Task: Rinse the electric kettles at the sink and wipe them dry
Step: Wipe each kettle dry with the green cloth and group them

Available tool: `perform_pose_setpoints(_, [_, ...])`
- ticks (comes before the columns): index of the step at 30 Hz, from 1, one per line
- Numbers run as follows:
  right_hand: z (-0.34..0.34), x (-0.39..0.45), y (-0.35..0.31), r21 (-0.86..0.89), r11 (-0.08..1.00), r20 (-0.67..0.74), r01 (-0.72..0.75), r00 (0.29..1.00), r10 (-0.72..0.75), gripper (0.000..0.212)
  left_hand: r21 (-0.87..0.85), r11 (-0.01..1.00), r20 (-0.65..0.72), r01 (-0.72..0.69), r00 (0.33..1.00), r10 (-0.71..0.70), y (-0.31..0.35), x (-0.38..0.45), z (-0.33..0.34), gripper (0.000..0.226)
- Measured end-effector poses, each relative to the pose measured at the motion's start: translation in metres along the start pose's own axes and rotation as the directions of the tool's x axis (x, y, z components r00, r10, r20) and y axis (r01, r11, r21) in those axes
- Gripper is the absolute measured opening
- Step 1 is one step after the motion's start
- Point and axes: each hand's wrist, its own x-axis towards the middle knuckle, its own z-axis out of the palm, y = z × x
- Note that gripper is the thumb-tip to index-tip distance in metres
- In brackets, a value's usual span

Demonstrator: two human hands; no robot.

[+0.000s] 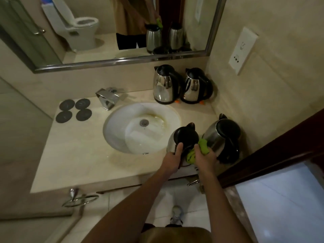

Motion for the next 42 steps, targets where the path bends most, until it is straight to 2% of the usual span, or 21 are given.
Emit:
perform_pose_setpoints(2, [0.013,-0.012,0.006,0.011,0.999,-0.006,-0.048,0.999,0.048,0.039,0.076,0.996,0.003,-0.037,0.999,0.036,-0.004,-0.002,-0.020,0.066])
perform_pose_setpoints(6, [0.033,-0.039,0.015,0.042,0.994,-0.003,-0.104,0.995,0.104,0.035,0.232,0.969,0.026,-0.089,0.996,0.085,-0.017,-0.011,-0.060,0.067])
perform_pose_setpoints(12, [0.078,-0.088,0.025,0.060,0.996,0.013,-0.070,0.997,0.070,0.030,0.355,0.926,0.057,-0.125,0.992,0.112,-0.046,-0.030,-0.129,0.062])
perform_pose_setpoints(18, [0.142,-0.137,0.033,-0.010,0.999,0.111,-0.040,0.993,0.041,0.040,0.365,0.926,0.016,-0.094,0.995,0.095,-0.081,-0.038,-0.214,0.068])
perform_pose_setpoints(22, [0.183,-0.160,0.034,-0.020,1.000,0.228,0.003,0.974,0.002,0.036,0.344,0.931,-0.065,-0.124,0.986,0.155,-0.100,-0.039,-0.263,0.070])
perform_pose_setpoints(30, [0.255,-0.189,0.007,-0.058,0.995,0.455,0.084,0.889,-0.049,0.031,0.186,0.982,-0.301,0.037,0.953,0.021,-0.120,-0.043,-0.323,0.075])
perform_pose_setpoints(34, [0.278,-0.193,-0.004,-0.040,0.991,0.496,0.131,0.863,-0.095,0.039,0.087,0.990,-0.411,0.110,0.909,-0.065,-0.116,-0.037,-0.327,0.084])
perform_pose_setpoints(37, [0.285,-0.190,-0.007,-0.015,0.987,0.487,0.159,0.863,-0.132,0.042,0.084,0.989,-0.414,0.123,0.907,-0.078,-0.106,-0.031,-0.324,0.082])
perform_pose_setpoints(39, [0.285,-0.188,-0.005,0.028,0.990,0.468,0.135,0.874,-0.133,0.038,0.083,0.990,-0.410,0.113,0.910,-0.070,-0.102,-0.029,-0.323,0.077])
perform_pose_setpoints(42, [0.283,-0.190,0.005,0.104,0.993,0.435,0.050,0.896,-0.091,0.019,0.151,0.982,-0.405,0.115,0.913,-0.045,-0.106,-0.031,-0.325,0.081])
